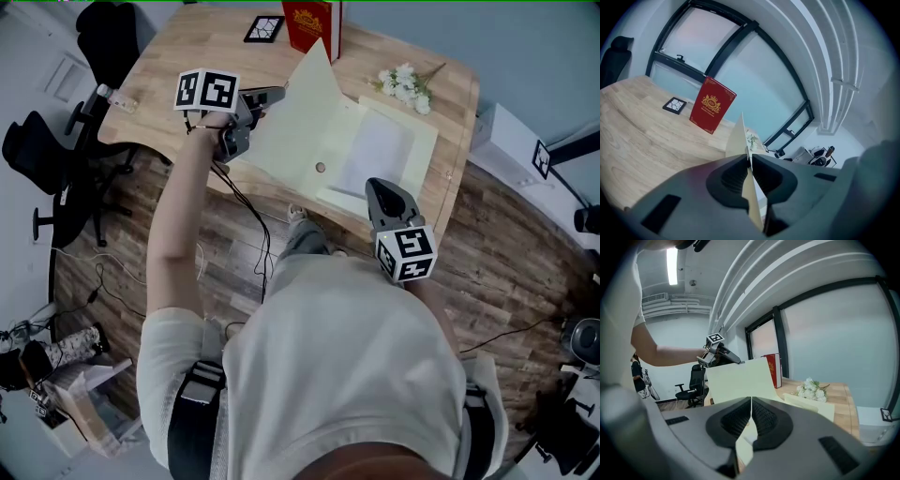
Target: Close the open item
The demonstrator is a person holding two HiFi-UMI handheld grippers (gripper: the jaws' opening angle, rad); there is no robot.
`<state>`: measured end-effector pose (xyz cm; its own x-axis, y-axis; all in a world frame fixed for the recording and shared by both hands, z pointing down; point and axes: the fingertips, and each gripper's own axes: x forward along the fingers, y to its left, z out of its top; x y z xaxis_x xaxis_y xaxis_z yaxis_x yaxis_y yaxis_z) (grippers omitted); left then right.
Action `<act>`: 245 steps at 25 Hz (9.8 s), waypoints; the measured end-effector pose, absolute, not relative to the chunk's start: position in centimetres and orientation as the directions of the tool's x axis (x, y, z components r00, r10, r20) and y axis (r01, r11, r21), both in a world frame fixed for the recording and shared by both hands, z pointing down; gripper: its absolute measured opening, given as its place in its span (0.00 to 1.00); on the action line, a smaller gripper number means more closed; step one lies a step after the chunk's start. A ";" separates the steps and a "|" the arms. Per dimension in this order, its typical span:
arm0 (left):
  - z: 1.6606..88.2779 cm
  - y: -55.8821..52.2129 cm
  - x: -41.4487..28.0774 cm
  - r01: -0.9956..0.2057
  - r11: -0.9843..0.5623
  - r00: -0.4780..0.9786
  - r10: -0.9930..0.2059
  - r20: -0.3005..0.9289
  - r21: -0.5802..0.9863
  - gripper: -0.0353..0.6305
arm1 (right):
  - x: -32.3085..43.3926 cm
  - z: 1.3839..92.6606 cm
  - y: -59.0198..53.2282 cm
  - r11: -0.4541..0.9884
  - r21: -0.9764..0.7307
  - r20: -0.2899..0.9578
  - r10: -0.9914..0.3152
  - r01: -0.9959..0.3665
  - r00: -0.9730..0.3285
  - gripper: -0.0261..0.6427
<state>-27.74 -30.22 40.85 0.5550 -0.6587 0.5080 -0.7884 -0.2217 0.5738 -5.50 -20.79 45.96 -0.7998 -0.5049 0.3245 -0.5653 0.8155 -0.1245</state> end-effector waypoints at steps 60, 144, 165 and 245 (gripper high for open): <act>42.8 -31.7 -6.5 -0.476 -0.421 0.866 -0.378 0.328 0.772 0.10 | 5.0 46.2 -20.0 0.660 -0.108 0.333 -0.680 -0.743 -0.653 0.07; 59.1 -31.5 3.5 -0.693 -0.457 0.680 -0.157 0.717 0.557 0.08 | 8.5 48.5 -20.1 0.547 -0.145 0.410 -0.725 -0.825 -0.553 0.07; 59.9 -31.5 6.1 -0.735 -0.548 0.551 -0.138 0.823 0.400 0.08 | 8.6 48.8 -19.5 0.563 -0.149 0.411 -0.712 -0.813 -0.569 0.07; 52.7 1.3 -11.3 -0.862 -0.238 0.488 -0.632 0.602 0.448 0.08 | -1.9 45.4 2.0 0.610 -0.155 0.370 -0.693 -0.777 -0.618 0.07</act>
<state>-11.26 1.30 52.75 0.4881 -0.6316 0.6024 -0.8615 -0.2381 0.4484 -1.88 1.99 45.38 -0.6183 -0.6932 0.3703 -0.7770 0.6100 -0.1555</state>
